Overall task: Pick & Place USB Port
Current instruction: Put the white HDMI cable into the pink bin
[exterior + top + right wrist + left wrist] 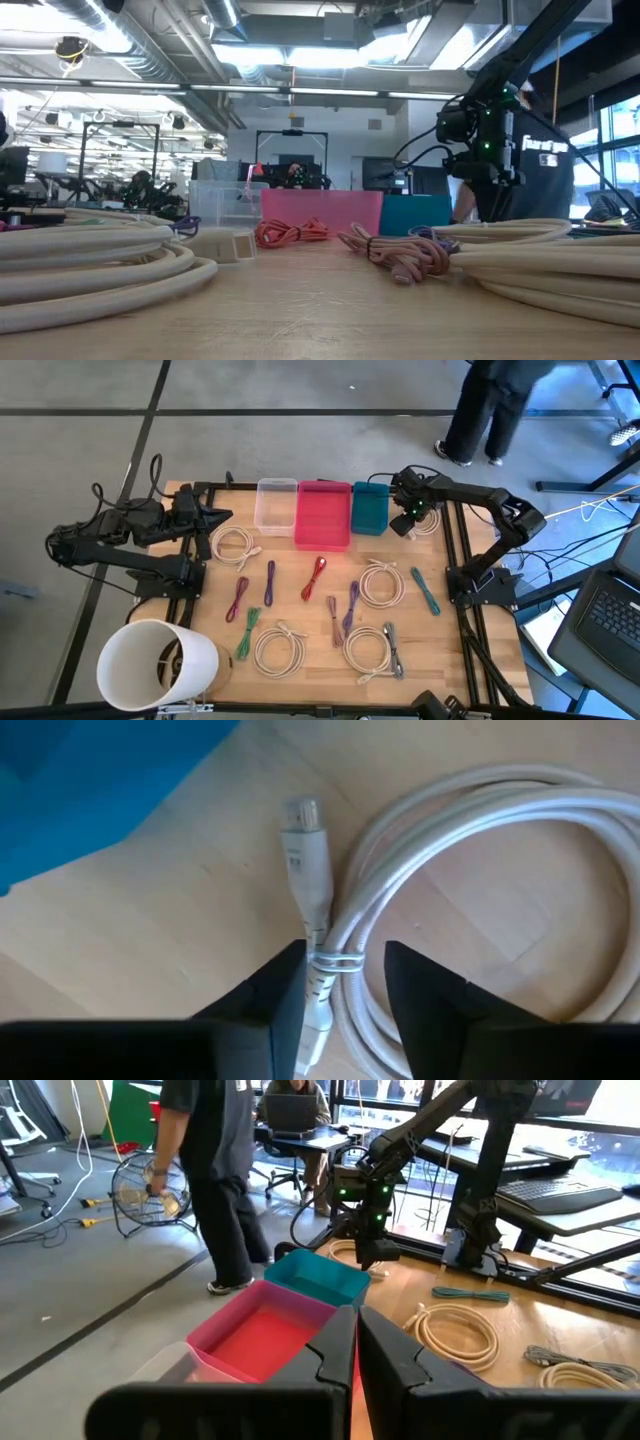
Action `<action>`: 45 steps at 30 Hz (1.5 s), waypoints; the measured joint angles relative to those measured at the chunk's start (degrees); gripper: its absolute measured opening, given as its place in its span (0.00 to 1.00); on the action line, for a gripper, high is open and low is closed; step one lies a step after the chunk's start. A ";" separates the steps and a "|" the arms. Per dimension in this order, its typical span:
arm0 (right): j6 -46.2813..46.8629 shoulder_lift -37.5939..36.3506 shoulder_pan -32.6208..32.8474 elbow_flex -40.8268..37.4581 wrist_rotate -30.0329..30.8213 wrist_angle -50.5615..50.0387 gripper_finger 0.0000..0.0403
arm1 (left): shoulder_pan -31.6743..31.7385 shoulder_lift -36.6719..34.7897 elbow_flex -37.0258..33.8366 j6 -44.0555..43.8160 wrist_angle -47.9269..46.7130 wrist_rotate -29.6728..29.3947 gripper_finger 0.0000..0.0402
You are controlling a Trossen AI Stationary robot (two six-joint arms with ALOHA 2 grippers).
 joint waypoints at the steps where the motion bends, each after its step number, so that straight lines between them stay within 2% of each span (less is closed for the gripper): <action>1: 0.01 -0.01 0.00 -0.38 -0.39 0.50 0.33 | 0.00 0.00 0.00 -0.21 0.00 0.00 0.02; 8: 0.26 -0.92 0.77 -8.39 -1.98 8.24 0.30 | 0.00 0.00 0.00 -1.27 -0.04 0.00 0.02; 11: 1.17 -1.20 1.98 -8.81 0.25 8.65 0.22 | 0.00 -0.01 0.00 -1.27 -0.02 -0.32 0.02; 13: 1.21 -1.69 2.16 -8.55 0.72 8.26 0.14 | 0.00 -0.02 0.00 -1.27 0.02 -0.95 0.02; 19: 4.02 -6.71 2.10 -6.45 4.71 7.05 0.13 | 0.00 -0.01 0.00 -1.46 0.05 -1.01 0.02; 25: 6.97 -15.77 2.88 0.03 6.63 -2.70 0.13 | 0.00 0.00 -0.02 -1.42 0.07 -0.52 0.02; 27: 9.16 -19.54 4.50 2.72 3.87 -4.46 0.13 | 0.00 -0.02 0.00 -1.42 0.07 -0.52 0.02; 29: 12.44 -22.91 7.09 5.76 -2.12 -1.92 0.13 | 0.00 -0.01 0.00 -1.40 0.09 -0.56 0.02; 33: 19.43 -26.05 14.97 10.77 -11.68 13.56 0.13 | 0.00 -0.02 0.00 -1.35 0.11 -1.32 0.02; 36: 19.01 -23.50 21.71 15.32 -12.23 26.70 0.13 | 0.00 -0.02 -0.01 -1.27 0.11 -1.46 0.02; 38: 15.97 -19.51 25.06 20.40 -12.03 29.66 0.13 | 0.00 -0.02 -0.02 -1.25 0.11 -1.44 0.02; 41: 8.88 -10.33 28.15 32.82 -8.84 21.60 0.13 | 0.00 -0.02 -0.01 -1.27 0.17 -1.44 0.02; 45: 1.66 4.14 28.64 53.08 -5.05 1.32 0.13 | 0.00 -0.01 0.00 -1.27 0.20 -1.46 0.02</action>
